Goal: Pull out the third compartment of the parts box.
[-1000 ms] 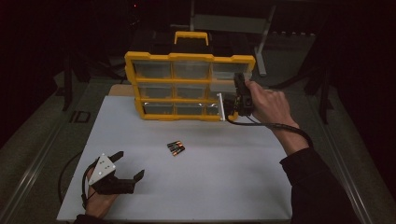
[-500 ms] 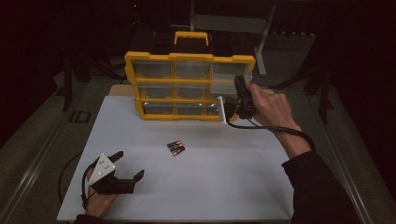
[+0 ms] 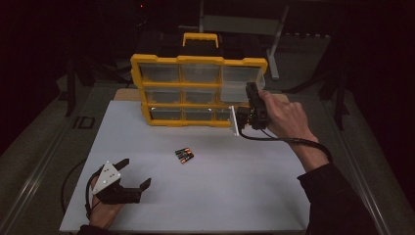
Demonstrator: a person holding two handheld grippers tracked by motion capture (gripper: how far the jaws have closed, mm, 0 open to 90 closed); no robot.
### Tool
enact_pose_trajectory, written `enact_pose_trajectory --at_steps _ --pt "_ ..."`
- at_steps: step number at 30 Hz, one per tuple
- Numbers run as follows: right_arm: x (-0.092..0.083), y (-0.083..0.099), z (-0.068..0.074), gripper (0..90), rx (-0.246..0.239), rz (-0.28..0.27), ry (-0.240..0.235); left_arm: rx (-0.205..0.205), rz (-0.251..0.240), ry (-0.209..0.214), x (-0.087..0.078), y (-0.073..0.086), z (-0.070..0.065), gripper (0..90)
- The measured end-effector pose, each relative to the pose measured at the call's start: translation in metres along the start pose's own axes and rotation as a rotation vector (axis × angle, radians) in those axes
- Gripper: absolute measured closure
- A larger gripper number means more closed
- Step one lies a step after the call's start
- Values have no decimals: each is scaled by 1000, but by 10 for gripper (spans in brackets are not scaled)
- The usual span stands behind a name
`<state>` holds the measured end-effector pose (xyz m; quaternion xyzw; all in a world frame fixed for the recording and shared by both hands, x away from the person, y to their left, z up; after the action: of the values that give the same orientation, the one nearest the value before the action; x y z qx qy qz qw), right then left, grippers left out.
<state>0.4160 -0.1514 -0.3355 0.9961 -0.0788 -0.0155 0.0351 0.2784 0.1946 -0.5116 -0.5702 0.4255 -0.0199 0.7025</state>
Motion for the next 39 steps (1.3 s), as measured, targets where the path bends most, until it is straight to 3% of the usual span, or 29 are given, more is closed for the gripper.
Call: enact_pose_trajectory --at_steps 9,30,38,39 --pt "-10 2 1 788 4 -10 -7 -2 -3 -1 0 0 0 1" --pt "-13 5 3 775 1 -13 0 -3 -2 0 0 0 0 1" --pt "-14 4 10 657 29 -34 17 0 2 -1 0 0 0 1" --pt "-16 4 13 605 50 -34 24 0 2 -1 1 0 0 1"
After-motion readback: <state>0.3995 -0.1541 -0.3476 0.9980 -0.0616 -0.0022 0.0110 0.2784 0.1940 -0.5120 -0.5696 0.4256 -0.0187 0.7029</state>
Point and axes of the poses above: each handheld gripper's, and its own axes: x roughly forward along the jaws, y roughly out of its underside, z roughly to its left, the point moved 6 cm from there along x, roughly forward along the jaws, and after that the axes turned 13 degrees about z, right-handed, at the moved point
